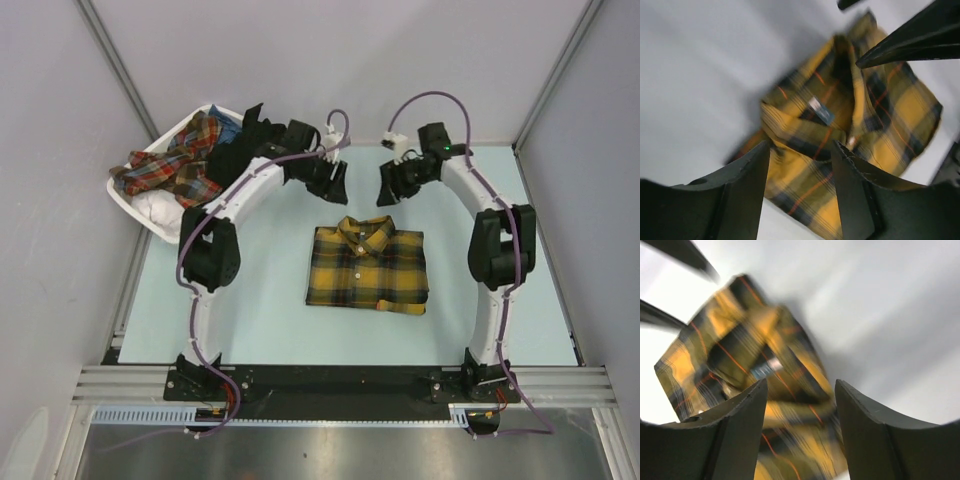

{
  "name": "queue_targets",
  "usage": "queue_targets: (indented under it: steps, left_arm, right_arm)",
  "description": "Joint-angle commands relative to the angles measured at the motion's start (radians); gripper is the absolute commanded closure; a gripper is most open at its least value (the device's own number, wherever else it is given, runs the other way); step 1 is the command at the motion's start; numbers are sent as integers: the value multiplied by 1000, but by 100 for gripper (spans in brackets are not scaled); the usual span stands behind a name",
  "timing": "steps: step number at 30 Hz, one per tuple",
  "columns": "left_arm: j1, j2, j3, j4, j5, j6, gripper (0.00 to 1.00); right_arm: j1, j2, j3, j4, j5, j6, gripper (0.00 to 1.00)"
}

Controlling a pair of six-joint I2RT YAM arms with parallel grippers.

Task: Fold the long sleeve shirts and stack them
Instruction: Fold the shirt

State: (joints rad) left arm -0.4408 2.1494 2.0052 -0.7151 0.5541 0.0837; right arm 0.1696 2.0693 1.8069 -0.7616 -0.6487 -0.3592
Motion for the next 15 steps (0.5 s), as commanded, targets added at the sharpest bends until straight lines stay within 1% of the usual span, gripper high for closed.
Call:
queue_targets:
  steps: [1, 2, 5, 12, 15]
  left_arm:
    - [7, 17, -140, 32, 214, -150, 44]
    - [5, 7, -196, 49, 225, -157, 45]
    - [7, 24, -249, 68, 213, -145, 51]
    - [17, 90, -281, 11, 139, -107, 60]
    - [22, 95, -316, 11, 133, -114, 62]
  right_arm:
    - [74, 12, 23, 126, 24, -89, 36]
    - [88, 17, 23, 148, 24, -98, 37]
    - [120, 43, 20, 163, 11, -142, 37]
    - [145, 94, -26, 157, 47, -271, 37]
    - [143, 115, -38, 151, 60, -319, 37]
